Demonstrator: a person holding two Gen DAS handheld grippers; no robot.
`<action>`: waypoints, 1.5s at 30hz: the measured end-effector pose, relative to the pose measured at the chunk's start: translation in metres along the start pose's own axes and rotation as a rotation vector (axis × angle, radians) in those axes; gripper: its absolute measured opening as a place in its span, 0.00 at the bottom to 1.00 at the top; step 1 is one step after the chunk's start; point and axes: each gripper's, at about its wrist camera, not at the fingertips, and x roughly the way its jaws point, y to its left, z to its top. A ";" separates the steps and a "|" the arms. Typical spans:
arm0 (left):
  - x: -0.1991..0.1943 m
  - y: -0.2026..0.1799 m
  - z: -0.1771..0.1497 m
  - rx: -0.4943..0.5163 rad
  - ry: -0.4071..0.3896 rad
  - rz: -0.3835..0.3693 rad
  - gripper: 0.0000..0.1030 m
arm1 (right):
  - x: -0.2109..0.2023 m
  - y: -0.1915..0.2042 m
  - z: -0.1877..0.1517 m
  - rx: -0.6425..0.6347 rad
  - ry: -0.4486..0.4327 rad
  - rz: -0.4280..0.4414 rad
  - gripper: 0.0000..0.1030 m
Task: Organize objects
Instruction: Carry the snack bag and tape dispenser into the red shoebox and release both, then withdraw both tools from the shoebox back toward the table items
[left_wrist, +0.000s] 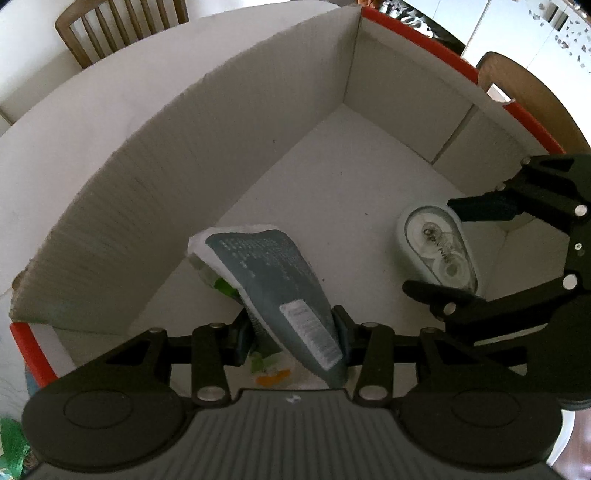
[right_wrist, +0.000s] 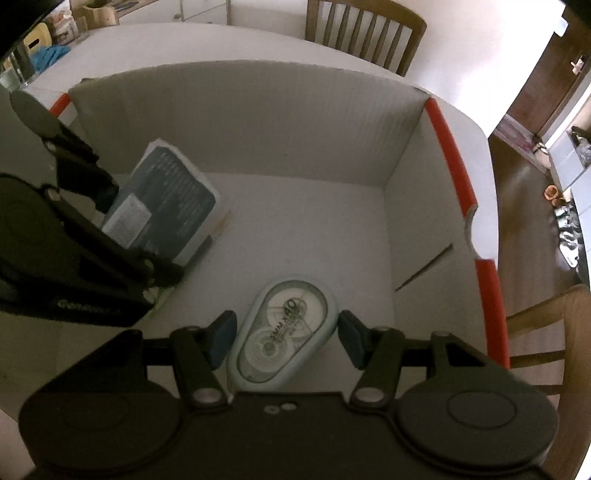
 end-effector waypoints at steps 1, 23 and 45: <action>0.001 0.000 -0.001 0.000 0.004 -0.001 0.44 | 0.000 0.002 -0.001 0.001 0.003 -0.002 0.57; -0.051 0.007 -0.018 -0.074 -0.162 -0.047 0.59 | -0.073 0.030 -0.027 0.023 -0.159 -0.020 0.72; -0.194 0.088 -0.159 -0.172 -0.581 -0.044 0.59 | -0.170 0.086 -0.024 0.078 -0.499 0.085 0.72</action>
